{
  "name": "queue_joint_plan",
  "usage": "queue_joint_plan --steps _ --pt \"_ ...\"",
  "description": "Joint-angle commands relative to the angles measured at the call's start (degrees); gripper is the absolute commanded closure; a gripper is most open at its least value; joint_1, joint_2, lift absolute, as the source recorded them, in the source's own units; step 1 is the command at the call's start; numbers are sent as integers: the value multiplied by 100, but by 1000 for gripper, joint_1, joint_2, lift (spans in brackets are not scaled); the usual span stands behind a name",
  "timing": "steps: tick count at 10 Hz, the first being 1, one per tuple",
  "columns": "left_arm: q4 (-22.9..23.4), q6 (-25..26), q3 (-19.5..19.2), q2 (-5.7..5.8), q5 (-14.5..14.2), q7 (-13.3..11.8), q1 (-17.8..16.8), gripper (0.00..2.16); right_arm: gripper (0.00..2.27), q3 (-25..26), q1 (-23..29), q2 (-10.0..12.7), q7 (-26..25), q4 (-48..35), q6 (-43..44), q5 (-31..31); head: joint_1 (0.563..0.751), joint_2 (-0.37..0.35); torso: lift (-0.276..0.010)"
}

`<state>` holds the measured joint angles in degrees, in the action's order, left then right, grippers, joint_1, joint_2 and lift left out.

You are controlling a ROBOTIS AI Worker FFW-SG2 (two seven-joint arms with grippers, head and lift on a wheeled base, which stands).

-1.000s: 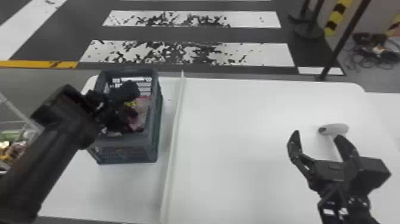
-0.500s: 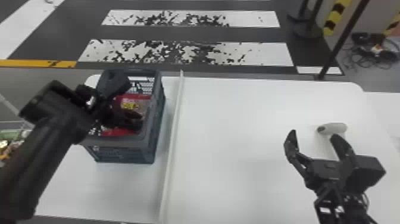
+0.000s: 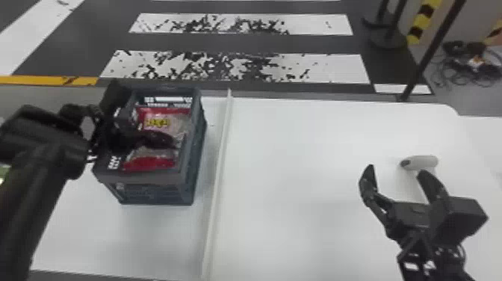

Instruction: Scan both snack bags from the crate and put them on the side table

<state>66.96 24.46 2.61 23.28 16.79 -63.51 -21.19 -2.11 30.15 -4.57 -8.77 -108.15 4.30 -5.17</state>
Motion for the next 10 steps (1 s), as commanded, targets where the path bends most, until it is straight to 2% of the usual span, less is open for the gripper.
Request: queue_joint_plan --steps 1,3,5,8,10 --pt "248 134 -261 98 -290 -91 124 2132 39 0 -1 0 -2 -4 -22 7 695 58 -87" --pt "274 152 -463 168 -580 -188 177 2132 39 -9 -18 9 -2 -4 -57 7 695 77 -87" --pt "186 46 -701 212 -1020 -328 221 2132 39 -9 -18 9 -2 -4 -127 7 695 85 -87" --pt "142 -323 -991 186 -1503 -416 520 2135 39 -35 -27 35 -55 -13 -180 60 695 93 -87" --pt "177 -446 -1457 142 -1978 -592 731 2132 39 -53 -27 26 -107 -74 -285 68 695 93 -87"
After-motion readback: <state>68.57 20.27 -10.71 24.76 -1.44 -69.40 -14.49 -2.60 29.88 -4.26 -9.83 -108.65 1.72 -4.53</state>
